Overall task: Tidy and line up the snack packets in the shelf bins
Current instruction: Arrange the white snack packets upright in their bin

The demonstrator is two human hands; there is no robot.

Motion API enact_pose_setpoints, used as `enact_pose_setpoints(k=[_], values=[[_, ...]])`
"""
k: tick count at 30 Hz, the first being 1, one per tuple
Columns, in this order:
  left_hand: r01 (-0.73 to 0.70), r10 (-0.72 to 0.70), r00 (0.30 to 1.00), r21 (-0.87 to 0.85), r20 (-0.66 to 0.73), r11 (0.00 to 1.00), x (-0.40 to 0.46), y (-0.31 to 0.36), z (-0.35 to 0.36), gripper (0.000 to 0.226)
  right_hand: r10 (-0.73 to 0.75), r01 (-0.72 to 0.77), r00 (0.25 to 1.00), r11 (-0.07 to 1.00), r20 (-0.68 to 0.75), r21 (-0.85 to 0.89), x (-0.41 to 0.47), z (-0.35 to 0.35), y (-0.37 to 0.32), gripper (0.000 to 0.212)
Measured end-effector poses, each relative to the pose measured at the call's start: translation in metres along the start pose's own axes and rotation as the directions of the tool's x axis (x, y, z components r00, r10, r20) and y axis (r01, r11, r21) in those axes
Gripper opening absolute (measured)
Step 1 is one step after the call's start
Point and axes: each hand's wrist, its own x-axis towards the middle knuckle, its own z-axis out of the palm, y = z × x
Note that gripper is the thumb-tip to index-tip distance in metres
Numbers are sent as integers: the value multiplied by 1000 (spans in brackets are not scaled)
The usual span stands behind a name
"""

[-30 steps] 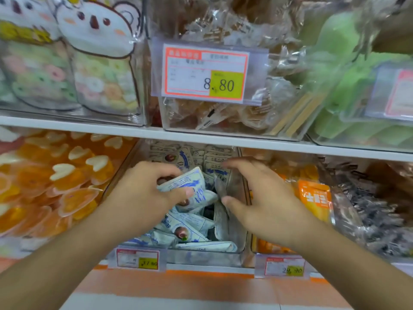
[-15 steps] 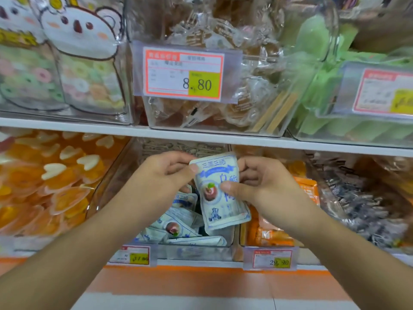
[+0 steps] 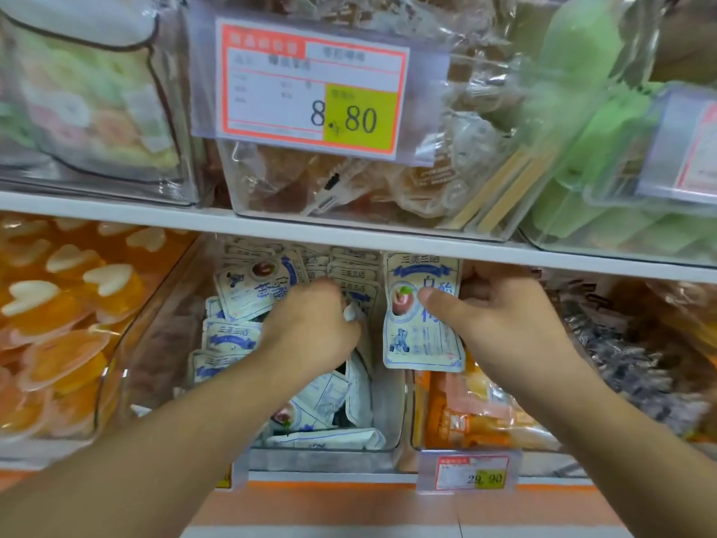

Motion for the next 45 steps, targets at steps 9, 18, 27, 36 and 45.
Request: enact_pose_setpoints(k=[9,18,27,36,45], values=[[76,-65,997,-486,38,871,-65,-10,-69,37,-59,59,998,998,15,2,-10,16,-8,10],[261,-157,965,-821,209,508,-97,10,-71,49,-96,119,981,984,170,-129,-40,44,-29,14],[16,109,984,-676,142,736,-102,-1,-67,8,9,-34,972,994,235,103,-34,25,-34,21],[78,-61,997,-693,49,717,-95,-6,-58,55,84,-153,957,960,279,236,-26,18,-29,26],[-157,103,984,-438,-144,885,-90,-7,-57,49,-109,120,961,992,254,-28,-15,43,-34,17]])
